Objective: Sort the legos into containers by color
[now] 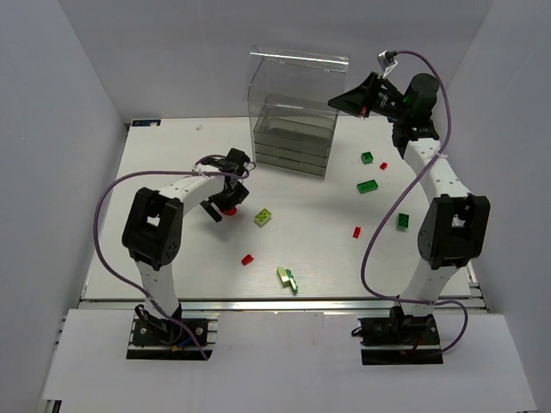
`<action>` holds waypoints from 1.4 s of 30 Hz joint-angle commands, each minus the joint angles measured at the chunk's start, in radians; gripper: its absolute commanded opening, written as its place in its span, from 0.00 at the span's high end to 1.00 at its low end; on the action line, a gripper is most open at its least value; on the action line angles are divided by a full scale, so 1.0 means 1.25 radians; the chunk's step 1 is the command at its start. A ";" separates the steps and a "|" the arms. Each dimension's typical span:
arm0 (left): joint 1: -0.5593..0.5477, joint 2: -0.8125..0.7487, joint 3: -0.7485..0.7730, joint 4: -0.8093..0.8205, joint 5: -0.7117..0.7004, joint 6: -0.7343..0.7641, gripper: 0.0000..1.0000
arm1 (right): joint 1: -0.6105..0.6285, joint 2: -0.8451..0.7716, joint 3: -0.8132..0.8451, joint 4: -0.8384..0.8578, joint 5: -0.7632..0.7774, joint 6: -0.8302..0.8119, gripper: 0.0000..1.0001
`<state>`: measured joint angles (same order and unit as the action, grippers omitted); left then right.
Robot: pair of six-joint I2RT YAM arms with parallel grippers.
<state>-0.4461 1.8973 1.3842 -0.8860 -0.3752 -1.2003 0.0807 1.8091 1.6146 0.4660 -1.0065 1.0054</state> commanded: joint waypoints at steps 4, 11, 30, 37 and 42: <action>0.026 0.059 0.049 0.027 0.026 0.039 0.19 | -0.002 -0.037 0.039 0.084 0.019 -0.074 1.00; 0.033 0.059 0.078 0.036 0.033 0.070 0.69 | -0.002 -0.047 0.026 0.079 0.016 -0.081 1.00; 0.015 -0.104 -0.214 1.178 0.515 0.130 1.00 | -0.001 -0.068 0.001 0.040 0.010 -0.134 1.00; 0.007 0.060 -0.075 1.406 0.473 0.004 1.00 | 0.000 -0.077 -0.003 0.041 0.010 -0.128 1.00; 0.000 0.112 -0.002 1.448 0.438 -0.006 0.99 | -0.001 -0.083 -0.018 0.048 0.008 -0.124 1.00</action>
<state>-0.4362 2.0483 1.3067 0.8017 0.2001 -1.1755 0.0807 1.7943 1.5845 0.4099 -1.0157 0.9077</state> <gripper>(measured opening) 0.571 0.088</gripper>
